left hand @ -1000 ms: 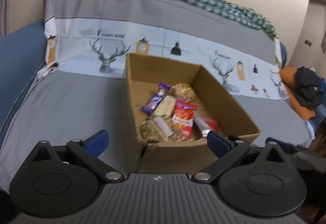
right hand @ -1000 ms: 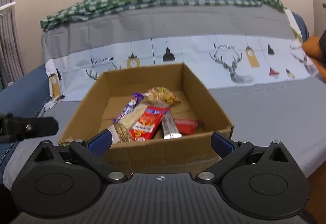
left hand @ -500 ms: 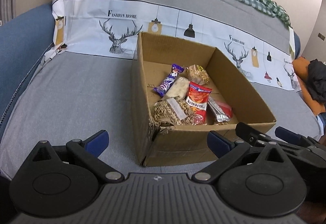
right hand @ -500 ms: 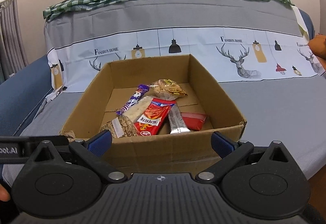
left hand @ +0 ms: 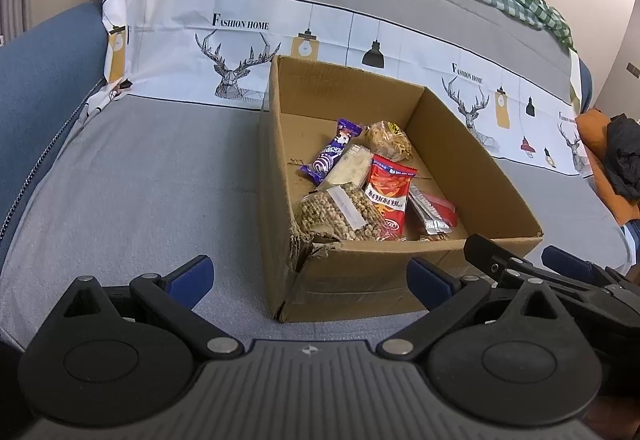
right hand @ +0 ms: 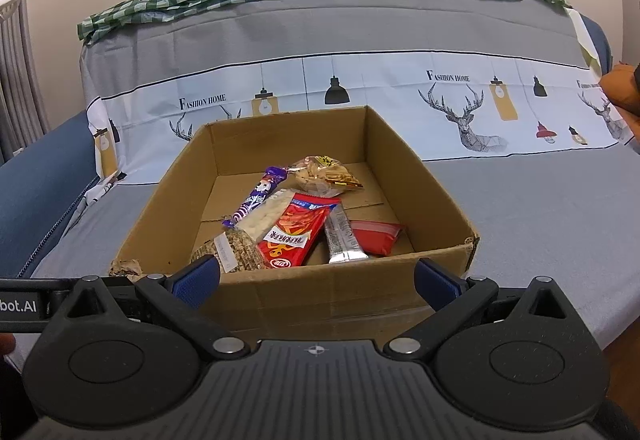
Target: Organize snacks
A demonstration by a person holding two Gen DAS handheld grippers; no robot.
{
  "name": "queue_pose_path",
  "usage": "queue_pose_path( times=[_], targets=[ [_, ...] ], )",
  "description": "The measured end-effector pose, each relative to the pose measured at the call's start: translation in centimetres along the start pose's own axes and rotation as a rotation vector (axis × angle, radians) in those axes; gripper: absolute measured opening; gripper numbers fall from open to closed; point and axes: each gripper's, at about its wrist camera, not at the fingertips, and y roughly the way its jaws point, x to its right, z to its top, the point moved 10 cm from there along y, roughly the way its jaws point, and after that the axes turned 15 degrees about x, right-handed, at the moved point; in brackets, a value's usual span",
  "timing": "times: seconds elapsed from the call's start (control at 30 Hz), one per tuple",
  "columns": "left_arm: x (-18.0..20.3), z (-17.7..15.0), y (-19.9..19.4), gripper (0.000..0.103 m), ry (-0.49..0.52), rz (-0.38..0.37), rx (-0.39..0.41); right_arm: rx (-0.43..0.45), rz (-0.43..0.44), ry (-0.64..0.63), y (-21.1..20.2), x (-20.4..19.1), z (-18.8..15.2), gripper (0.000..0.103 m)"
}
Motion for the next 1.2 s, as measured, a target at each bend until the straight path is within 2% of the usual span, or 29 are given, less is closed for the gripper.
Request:
queue_pose_path(
  times=[1.2],
  targets=[
    [0.47,0.29,-0.14,0.103,0.014,-0.002,0.015,-0.001,-0.001,-0.003,0.14,-0.01,-0.05,0.102]
  ],
)
